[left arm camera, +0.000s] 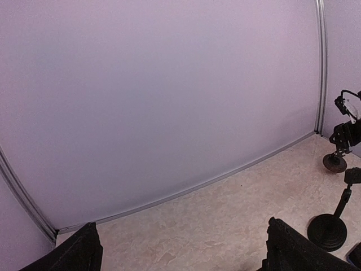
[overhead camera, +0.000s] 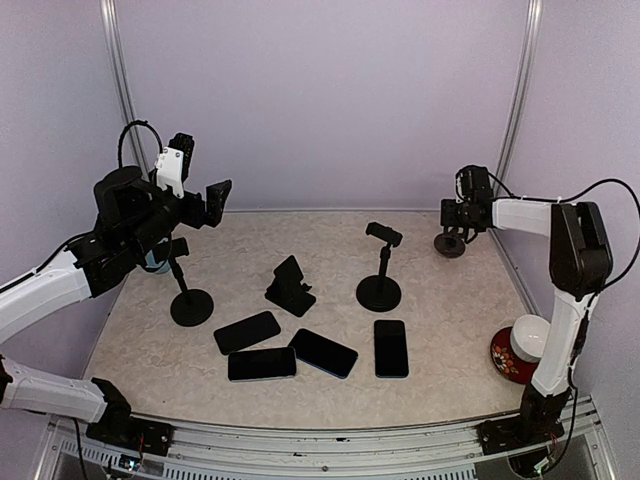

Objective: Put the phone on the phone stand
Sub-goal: Pick up the phone stand at the corner of the board.

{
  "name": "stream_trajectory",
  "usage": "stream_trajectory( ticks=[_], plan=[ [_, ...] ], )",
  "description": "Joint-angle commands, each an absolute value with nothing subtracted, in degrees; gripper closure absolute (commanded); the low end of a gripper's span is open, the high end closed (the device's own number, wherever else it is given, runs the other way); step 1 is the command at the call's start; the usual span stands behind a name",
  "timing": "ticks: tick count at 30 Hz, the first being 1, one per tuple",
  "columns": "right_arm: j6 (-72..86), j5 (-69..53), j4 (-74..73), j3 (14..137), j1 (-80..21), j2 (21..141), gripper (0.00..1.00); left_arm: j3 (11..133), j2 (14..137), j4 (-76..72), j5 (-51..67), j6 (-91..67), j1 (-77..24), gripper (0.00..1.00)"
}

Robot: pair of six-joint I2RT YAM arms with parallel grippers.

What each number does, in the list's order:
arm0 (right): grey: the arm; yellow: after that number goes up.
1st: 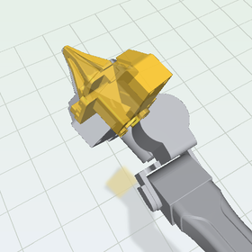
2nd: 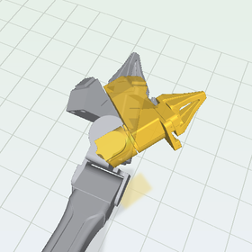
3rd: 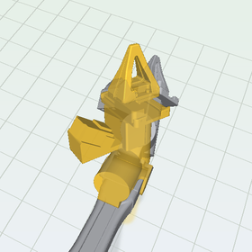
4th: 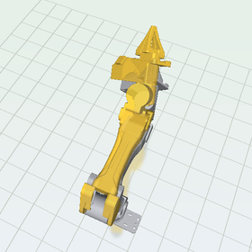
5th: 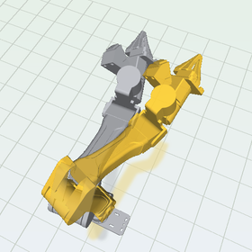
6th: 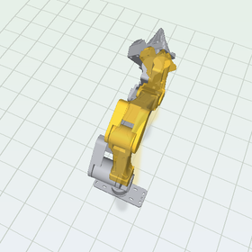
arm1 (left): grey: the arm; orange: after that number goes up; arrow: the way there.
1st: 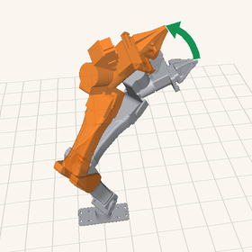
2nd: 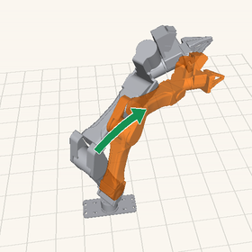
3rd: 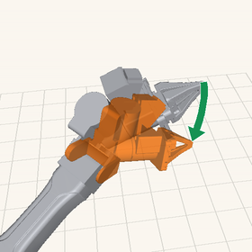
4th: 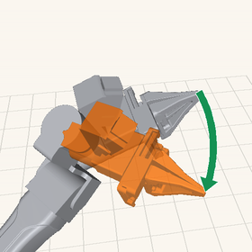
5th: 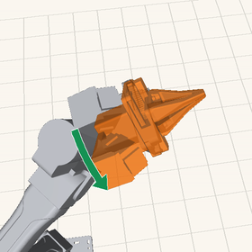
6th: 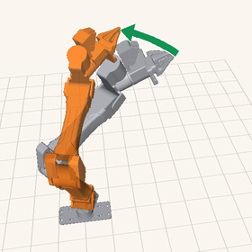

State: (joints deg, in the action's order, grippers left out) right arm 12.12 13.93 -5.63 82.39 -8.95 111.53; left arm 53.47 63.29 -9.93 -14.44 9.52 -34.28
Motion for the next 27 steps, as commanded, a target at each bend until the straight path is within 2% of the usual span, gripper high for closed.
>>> stream_trajectory(
  ticks=[1,17,27],
  plan=[
    [10.95,12.26,-2.57,88.0,-7.51,113.99,0.42,53.04,63.23,-11.56,-14.97,10.15,-34.81,0.01],
    [14.42,17.57,-6.87,95.98,-6.5,122.09,0.41,53.06,63.53,-11.51,-15.33,10.31,-34.89,0.01],
    [14.67,14.5,-8.22,97.66,-2.75,122.62,0.41,53.08,63.71,-11.57,-15.0,10.21,-34.9,0.01]
  ],
)
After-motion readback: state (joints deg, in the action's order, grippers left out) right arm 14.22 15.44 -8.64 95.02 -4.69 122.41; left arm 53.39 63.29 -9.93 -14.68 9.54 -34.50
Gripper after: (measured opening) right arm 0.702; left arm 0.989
